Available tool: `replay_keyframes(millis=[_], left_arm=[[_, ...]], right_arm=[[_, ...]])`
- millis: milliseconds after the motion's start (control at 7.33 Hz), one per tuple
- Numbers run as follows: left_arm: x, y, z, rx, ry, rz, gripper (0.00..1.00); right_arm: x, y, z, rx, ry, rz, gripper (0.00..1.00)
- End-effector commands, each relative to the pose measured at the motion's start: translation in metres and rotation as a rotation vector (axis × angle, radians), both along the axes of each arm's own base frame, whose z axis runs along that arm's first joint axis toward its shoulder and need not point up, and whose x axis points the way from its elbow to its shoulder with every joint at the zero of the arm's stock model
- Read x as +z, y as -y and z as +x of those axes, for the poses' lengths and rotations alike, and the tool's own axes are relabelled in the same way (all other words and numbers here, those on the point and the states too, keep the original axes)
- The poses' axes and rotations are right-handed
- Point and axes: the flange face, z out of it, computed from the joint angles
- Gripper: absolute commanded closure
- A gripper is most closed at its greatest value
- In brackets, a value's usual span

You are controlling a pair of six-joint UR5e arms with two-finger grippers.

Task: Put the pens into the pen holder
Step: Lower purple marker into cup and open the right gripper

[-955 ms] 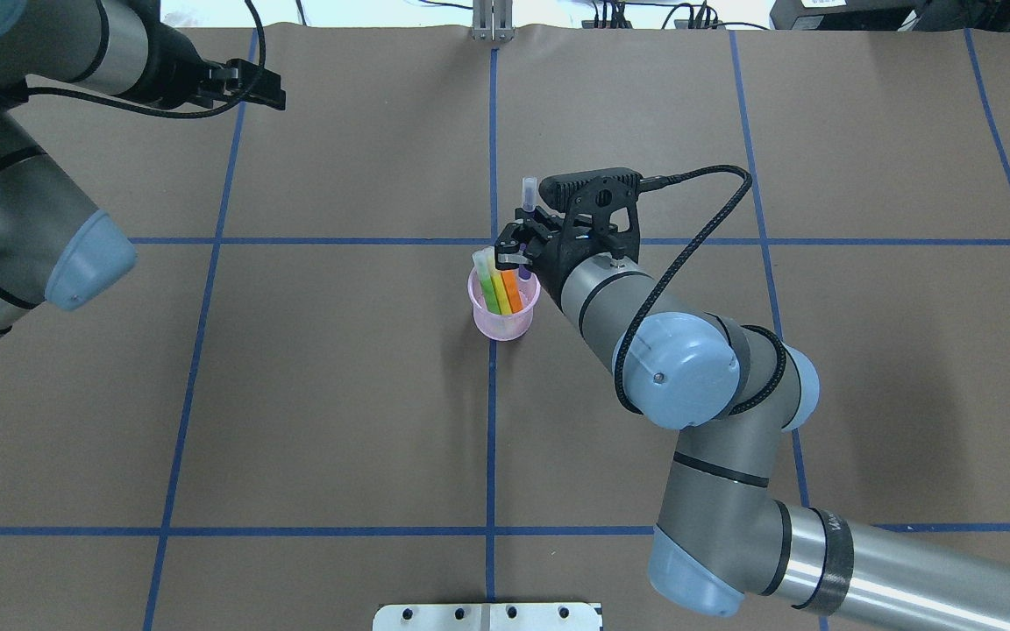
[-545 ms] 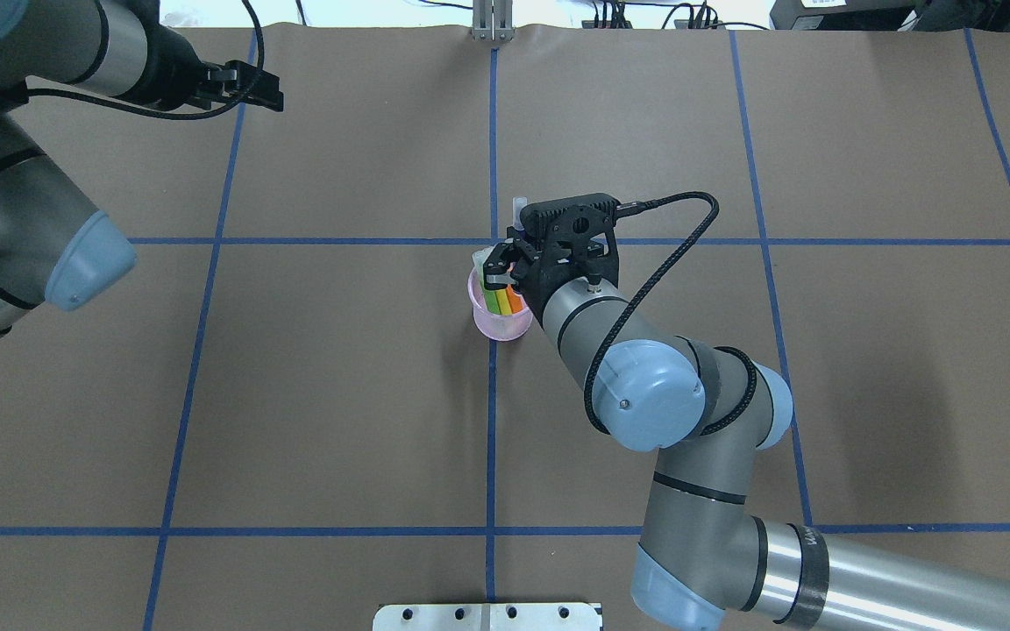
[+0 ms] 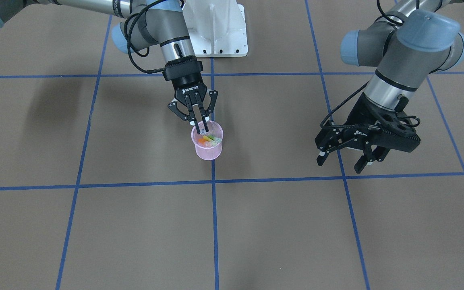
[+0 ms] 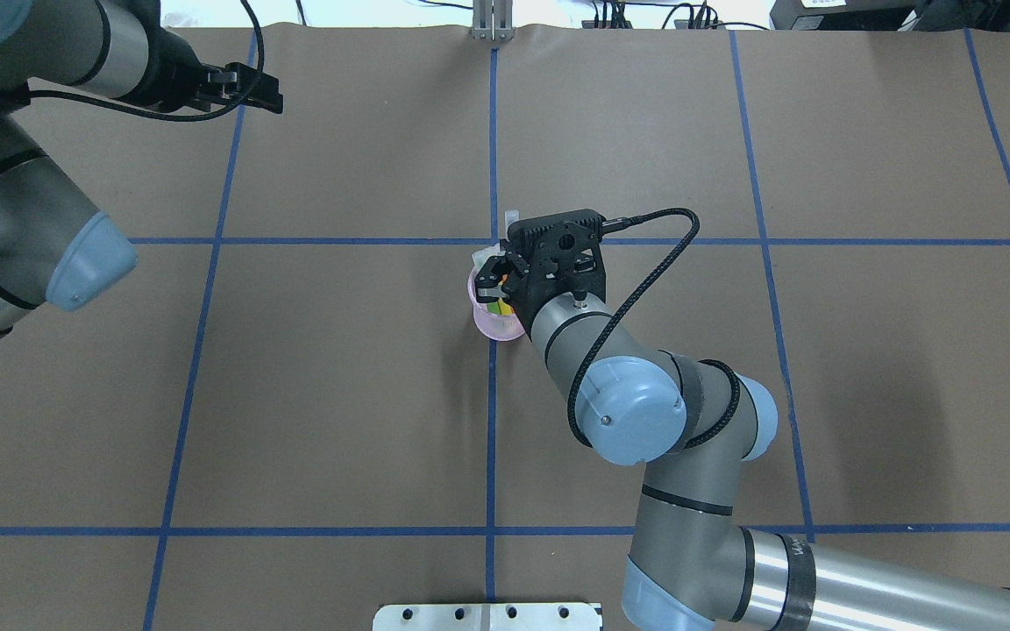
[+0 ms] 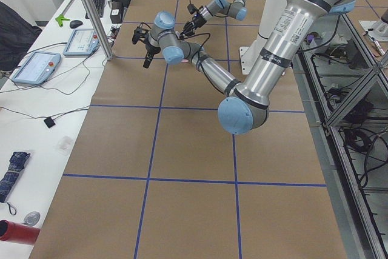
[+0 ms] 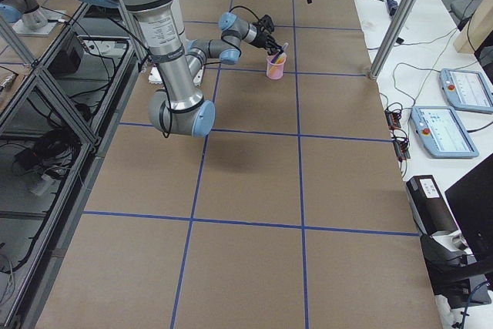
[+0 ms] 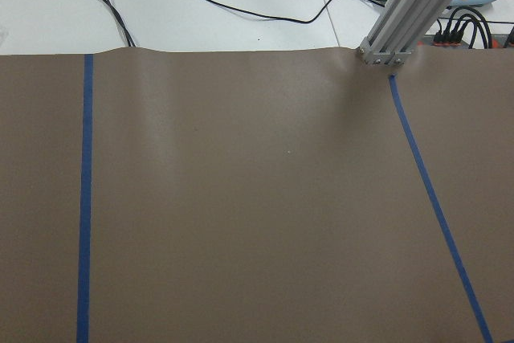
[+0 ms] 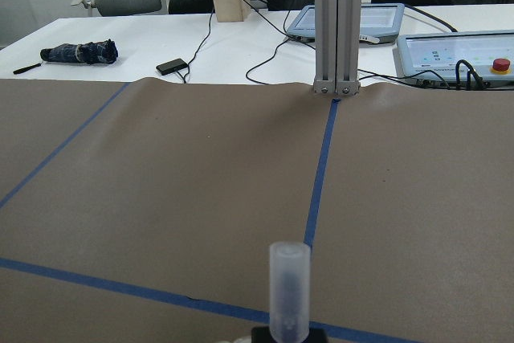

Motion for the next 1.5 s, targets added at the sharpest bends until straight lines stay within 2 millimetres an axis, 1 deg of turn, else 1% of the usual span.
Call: replay_keyframes(millis=[0,136,273,409,545,682,818,955,1091,1227,1364], left_arm=[[0.001,0.0,0.0,0.0,0.001,-0.002,0.0],[-0.001,0.0,-0.001,-0.001,-0.001,0.003,0.0],[0.0,0.001,-0.003,-0.004,0.003,-0.002,0.0],[0.002,0.009,-0.02,-0.006,0.039,-0.046,0.0],[-0.002,0.014,-0.045,0.049,0.115,-0.043,0.0],[0.003,0.012,-0.058,0.098,0.205,-0.057,0.0],[0.012,0.008,-0.062,0.117,0.269,-0.149,0.0],[0.021,0.01,-0.076,0.131,0.315,-0.188,0.0],[0.037,0.013,-0.1,0.215,0.401,-0.131,0.0],[0.063,0.014,-0.133,0.299,0.487,-0.101,0.0],[0.099,0.014,-0.187,0.298,0.517,-0.096,0.0]], right_arm=[[-0.001,-0.003,-0.002,0.009,-0.001,0.006,0.0],[-0.01,-0.006,0.003,0.001,0.018,0.012,0.0],[-0.025,-0.011,0.017,-0.023,0.054,0.02,0.0],[-0.039,-0.002,0.037,-0.111,0.095,0.003,0.0],[-0.04,0.012,0.065,-0.156,0.1,-0.023,0.0],[-0.042,0.023,0.09,-0.175,0.036,-0.082,0.0],[-0.039,0.045,0.129,-0.217,-0.04,-0.209,0.0],[-0.027,0.079,0.184,-0.286,-0.089,-0.383,0.0],[-0.008,0.114,0.24,-0.356,-0.101,-0.529,0.0],[0.024,0.128,0.281,-0.438,-0.178,-0.55,0.0],[0.072,0.131,0.309,-0.49,-0.256,-0.556,0.0]])
